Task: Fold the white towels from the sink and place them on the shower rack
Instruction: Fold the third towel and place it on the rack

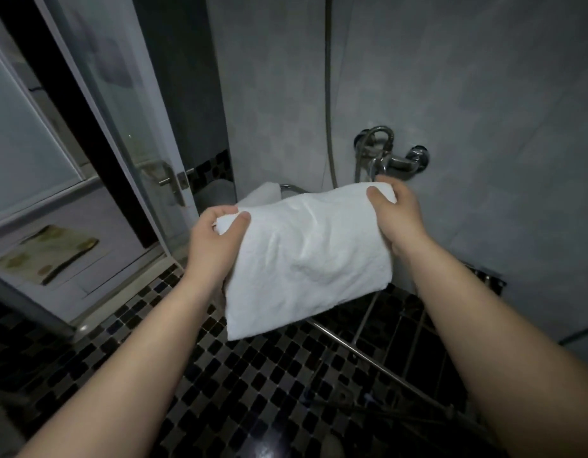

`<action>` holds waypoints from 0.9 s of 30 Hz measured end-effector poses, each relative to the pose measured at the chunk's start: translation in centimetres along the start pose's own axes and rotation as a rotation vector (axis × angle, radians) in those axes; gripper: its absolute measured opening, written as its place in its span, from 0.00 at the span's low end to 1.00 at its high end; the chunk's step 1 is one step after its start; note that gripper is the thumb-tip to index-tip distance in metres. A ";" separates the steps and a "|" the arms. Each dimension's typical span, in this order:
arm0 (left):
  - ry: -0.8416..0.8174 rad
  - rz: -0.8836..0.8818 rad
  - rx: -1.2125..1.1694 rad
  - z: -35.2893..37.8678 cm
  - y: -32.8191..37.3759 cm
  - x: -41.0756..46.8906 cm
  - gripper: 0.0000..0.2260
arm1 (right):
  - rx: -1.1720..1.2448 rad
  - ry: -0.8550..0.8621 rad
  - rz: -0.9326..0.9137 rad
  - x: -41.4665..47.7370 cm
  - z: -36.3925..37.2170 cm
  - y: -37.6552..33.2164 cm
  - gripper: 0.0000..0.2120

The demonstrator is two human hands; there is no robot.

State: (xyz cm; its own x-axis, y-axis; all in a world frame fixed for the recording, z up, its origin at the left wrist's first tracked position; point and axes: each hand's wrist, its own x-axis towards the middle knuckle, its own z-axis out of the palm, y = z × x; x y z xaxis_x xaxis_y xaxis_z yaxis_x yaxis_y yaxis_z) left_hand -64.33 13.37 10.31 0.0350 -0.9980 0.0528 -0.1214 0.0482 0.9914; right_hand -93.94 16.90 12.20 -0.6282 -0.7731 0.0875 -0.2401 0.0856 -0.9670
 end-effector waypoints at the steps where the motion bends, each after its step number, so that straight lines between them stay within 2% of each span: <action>1: -0.029 -0.004 -0.011 0.5 0.2 -0.5 0.07 | -0.003 0.017 0.003 0.0 -0.9 0.2 0.14; 8: -0.127 -0.091 -0.054 5.1 0.2 -2.6 0.10 | -0.022 0.084 0.023 1.3 -5.5 1.9 0.13; 14: -0.178 -0.200 -0.142 10.0 -1.4 -5.0 0.11 | -0.087 0.063 0.044 4.6 -9.3 4.9 0.15; 19: -0.420 -0.370 -0.292 13.2 -2.4 -6.0 0.11 | -0.125 0.062 0.041 7.6 -12.3 6.3 0.14; 22: -0.508 -0.437 -0.384 14.7 -3.0 -6.3 0.13 | -0.151 0.067 0.040 9.5 -13.6 6.9 0.15; 27: -0.487 -0.532 -0.320 16.8 -6.6 -8.6 0.15 | -0.247 0.000 0.064 11.6 -13.1 9.9 0.19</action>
State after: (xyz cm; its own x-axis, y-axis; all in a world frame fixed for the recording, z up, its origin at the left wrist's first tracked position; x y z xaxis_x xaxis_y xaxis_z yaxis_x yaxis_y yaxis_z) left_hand -80.49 20.94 1.34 -0.4390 -0.7926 -0.4231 0.0841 -0.5052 0.8589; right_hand -113.30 17.03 6.80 -0.6476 -0.7615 0.0280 -0.3733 0.2850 -0.8828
